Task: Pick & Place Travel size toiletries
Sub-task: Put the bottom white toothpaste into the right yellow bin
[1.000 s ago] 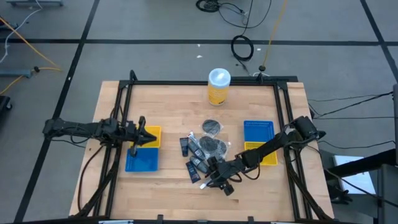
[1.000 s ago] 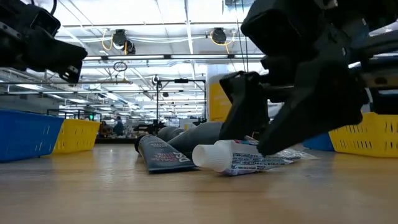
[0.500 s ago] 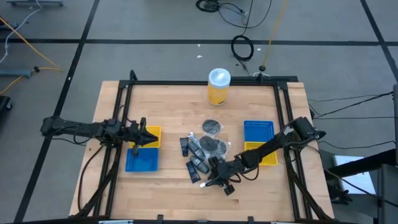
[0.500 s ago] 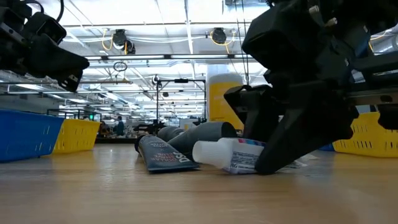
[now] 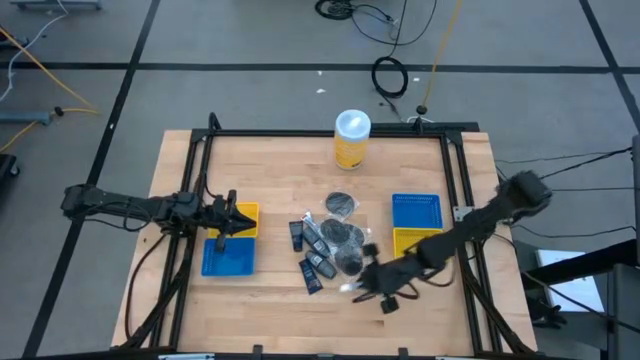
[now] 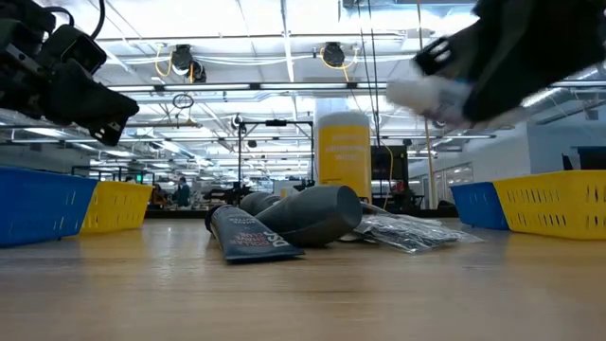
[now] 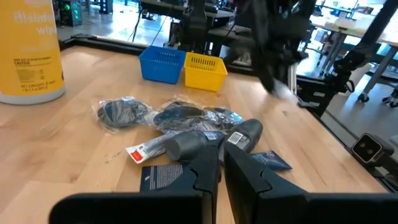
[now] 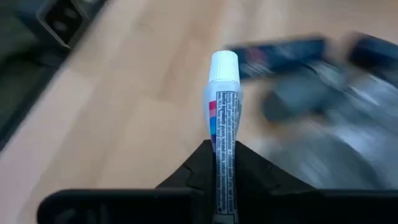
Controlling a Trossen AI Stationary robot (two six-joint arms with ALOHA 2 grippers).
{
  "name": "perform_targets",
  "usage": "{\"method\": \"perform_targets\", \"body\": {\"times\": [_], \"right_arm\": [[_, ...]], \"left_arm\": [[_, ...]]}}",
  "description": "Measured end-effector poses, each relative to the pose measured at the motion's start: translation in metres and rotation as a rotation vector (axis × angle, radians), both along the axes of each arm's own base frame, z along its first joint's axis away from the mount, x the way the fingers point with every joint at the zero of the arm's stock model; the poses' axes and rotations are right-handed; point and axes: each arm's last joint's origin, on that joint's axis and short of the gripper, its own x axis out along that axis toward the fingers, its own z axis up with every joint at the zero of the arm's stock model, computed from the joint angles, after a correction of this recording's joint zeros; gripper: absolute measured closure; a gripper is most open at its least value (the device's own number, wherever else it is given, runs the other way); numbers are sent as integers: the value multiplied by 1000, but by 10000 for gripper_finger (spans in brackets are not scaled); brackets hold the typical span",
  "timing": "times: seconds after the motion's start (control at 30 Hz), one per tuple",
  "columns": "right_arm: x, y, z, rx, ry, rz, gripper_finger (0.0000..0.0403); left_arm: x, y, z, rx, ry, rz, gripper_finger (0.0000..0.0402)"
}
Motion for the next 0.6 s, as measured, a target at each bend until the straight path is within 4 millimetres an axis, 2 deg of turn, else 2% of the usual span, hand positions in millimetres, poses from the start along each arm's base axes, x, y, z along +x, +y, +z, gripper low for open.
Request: {"method": "perform_targets", "body": {"times": [0.13,0.3,0.43,0.6], "right_arm": [[-39,-14,24,-23,114,-199,369],[-80,-41,36,-15,333,-464,373],[-98,-54,34,-129,462,-525,362],[-105,-62,8,-138,582,-464,361]], "left_arm": [[1,0,1,-2,-12,1,376],[1,0,4,-5,-40,1,376],[1,0,4,-5,-39,1,376],[1,0,4,-5,-38,1,376]]}}
